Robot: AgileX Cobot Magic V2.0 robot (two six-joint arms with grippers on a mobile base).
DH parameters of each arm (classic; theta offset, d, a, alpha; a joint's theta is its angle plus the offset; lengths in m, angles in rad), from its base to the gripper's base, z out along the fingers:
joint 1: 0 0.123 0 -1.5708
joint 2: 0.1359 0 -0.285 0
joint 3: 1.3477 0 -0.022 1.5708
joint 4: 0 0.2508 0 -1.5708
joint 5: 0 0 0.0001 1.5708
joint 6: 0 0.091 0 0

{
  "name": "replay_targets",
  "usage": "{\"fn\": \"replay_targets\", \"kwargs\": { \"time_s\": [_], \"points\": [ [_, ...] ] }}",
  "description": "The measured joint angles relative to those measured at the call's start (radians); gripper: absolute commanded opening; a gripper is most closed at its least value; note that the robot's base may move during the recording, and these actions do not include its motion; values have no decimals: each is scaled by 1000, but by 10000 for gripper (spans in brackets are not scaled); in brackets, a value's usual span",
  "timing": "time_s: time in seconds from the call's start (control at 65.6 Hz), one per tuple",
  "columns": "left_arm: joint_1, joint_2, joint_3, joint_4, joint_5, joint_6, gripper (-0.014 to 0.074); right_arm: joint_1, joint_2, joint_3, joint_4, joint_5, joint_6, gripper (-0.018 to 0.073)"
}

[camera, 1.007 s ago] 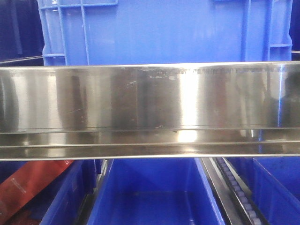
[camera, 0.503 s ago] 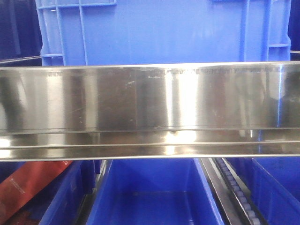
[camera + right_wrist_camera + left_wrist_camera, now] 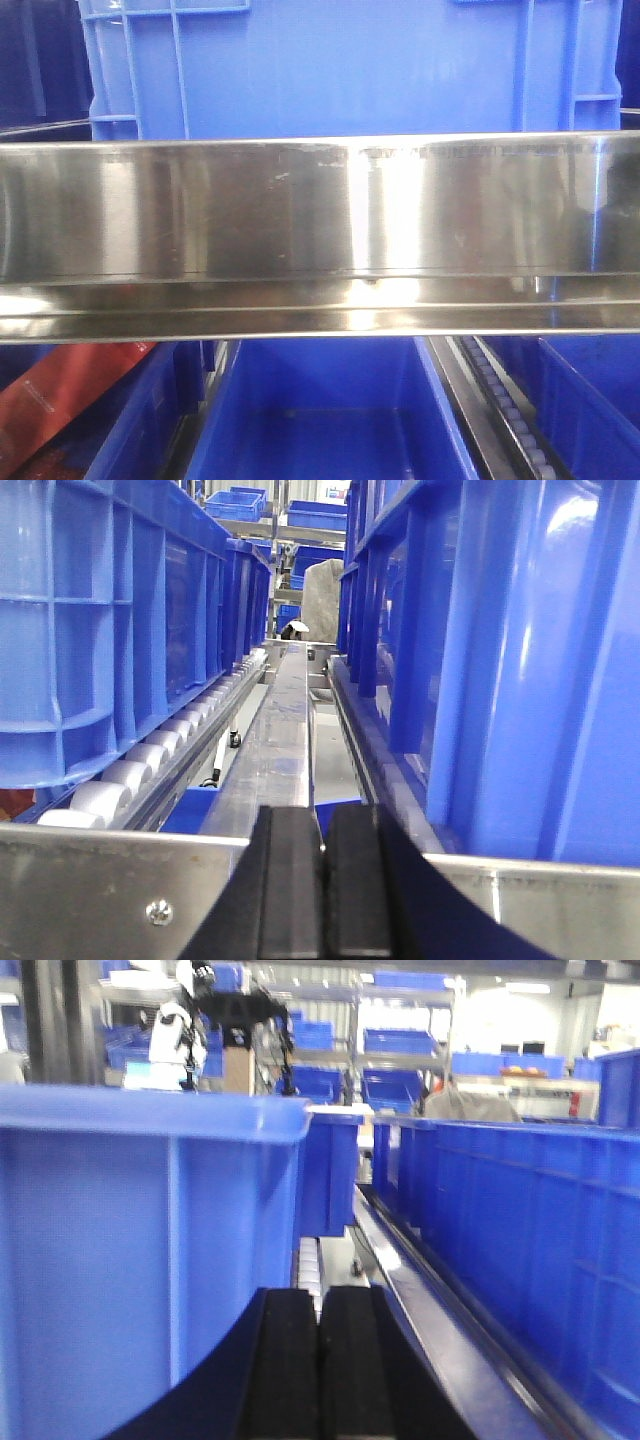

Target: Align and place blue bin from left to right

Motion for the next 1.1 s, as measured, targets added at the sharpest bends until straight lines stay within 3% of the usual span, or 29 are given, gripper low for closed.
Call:
{"fn": "replay_targets", "kwargs": {
  "time_s": [0.183, 0.473, 1.098],
  "points": [
    [-16, -52, 116, -2, -106, 5, -111, 0, 0, 0, 0, 0, 0, -79],
    [-85, -58, 209, -2, -163, 5, -111, 0, 0, 0, 0, 0, 0, -79],
    [-77, -70, 213, -2, -77, 5, -111, 0, 0, 0, 0, 0, 0, -79]
  ]
}}
